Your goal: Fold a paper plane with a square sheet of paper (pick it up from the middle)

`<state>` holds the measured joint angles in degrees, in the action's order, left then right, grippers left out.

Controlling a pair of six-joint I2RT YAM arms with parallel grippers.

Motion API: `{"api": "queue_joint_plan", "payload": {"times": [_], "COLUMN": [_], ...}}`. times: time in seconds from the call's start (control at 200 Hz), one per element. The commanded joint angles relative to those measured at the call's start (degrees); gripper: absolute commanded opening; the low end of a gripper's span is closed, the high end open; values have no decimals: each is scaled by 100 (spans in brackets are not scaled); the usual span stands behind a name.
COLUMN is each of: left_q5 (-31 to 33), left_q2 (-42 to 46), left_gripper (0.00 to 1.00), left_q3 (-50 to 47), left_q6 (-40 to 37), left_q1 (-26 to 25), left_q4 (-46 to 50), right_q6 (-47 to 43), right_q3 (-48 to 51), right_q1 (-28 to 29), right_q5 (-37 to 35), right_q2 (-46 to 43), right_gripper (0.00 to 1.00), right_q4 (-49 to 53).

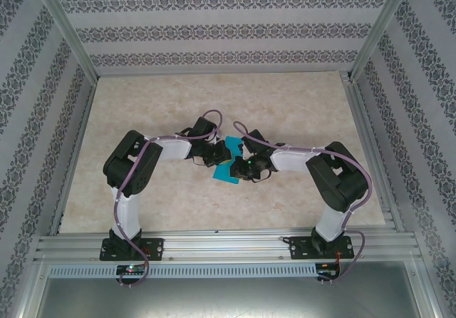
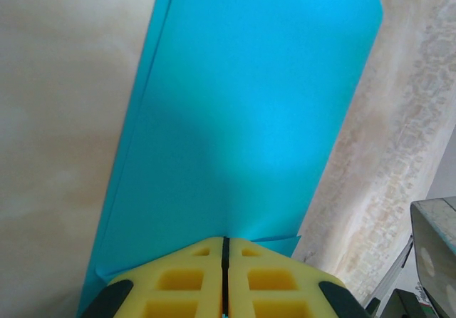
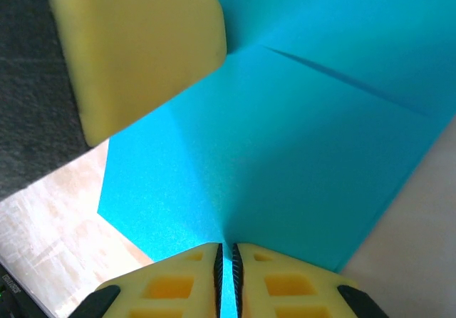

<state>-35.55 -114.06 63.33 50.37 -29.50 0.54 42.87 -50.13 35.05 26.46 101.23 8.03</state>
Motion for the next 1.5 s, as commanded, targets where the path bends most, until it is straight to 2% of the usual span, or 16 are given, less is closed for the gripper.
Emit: {"api": "queue_joint_plan", "payload": {"times": [0.0,0.29,0.58,0.924,1.239,1.494], "left_q5": [218,189,162,196,184,205], "left_q2": [-225,-211,-226,-239,-279,-310], "left_gripper": [10,10,11,10,10,9], "left_q3": [-212,-223,-172,-172,-174,-156], "left_q6": [18,-16,-62,-71,-54,-63], "left_q1": [24,23,23,22,23,29], "left_q4": [235,252,302,314,304,324], "right_q6": [-130,-169,-67,89,202,549], "right_q3": [205,-206,-262,332,481,978], "right_q1": [45,68,132,134,123,113], "right_q5": [-70,55,185,181,219,333], "right_q2": [37,-461,-182,59,-187,-344], "right_gripper": [16,16,15,14,15,15], "right_q4": [437,634,546,305,286,-106]}}
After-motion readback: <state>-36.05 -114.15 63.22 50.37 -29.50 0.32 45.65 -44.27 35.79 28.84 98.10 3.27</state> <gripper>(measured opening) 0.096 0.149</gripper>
